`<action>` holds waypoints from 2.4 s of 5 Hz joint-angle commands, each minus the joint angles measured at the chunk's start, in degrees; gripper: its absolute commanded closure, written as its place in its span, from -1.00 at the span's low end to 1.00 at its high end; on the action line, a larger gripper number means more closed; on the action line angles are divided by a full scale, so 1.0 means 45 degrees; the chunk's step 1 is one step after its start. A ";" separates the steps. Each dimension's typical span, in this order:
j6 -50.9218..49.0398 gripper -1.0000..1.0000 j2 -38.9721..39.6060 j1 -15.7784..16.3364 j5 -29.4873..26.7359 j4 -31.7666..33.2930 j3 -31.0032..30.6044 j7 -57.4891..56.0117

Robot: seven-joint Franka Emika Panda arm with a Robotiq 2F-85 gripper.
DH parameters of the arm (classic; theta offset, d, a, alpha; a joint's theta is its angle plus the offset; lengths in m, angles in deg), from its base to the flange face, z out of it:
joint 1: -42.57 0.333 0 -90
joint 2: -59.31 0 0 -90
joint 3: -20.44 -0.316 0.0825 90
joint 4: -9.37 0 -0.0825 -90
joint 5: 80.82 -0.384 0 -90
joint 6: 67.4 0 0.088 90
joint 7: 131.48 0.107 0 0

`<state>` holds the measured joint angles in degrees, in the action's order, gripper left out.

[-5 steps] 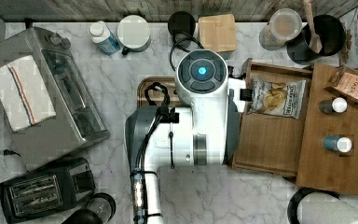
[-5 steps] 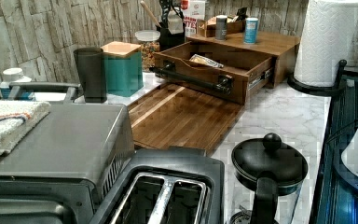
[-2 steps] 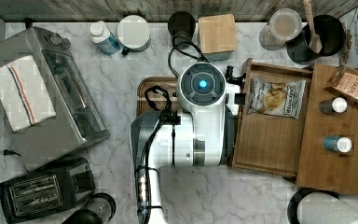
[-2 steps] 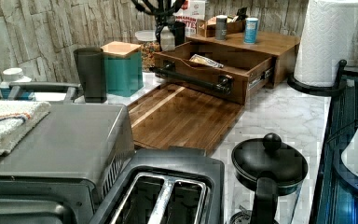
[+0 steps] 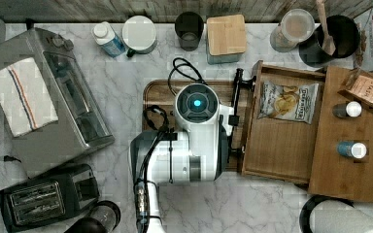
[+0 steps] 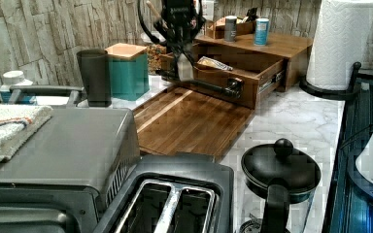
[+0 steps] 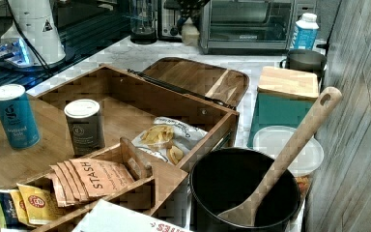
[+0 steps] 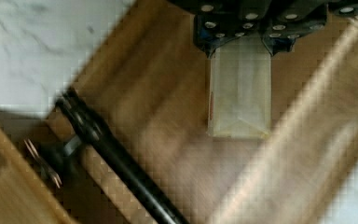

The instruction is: Place the butter on the board.

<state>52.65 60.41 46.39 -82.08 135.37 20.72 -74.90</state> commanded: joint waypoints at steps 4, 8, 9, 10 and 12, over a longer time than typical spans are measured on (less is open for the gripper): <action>0.6468 1.00 -0.1009 0.1382 -0.0214 0.4445 -0.1628 0.2126; 0.7407 1.00 0.0339 0.1467 -0.0177 0.4492 -0.1780 0.2694; 0.7567 1.00 0.0400 0.1476 0.0337 0.4563 -0.1688 0.3017; 0.7186 -1.00 0.0336 0.1460 0.0207 0.4363 -0.1661 0.2960; 0.7134 -1.00 0.0291 0.1362 0.0107 0.4274 -0.1548 0.2777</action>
<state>85.77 63.32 52.86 -79.98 158.42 13.75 -60.81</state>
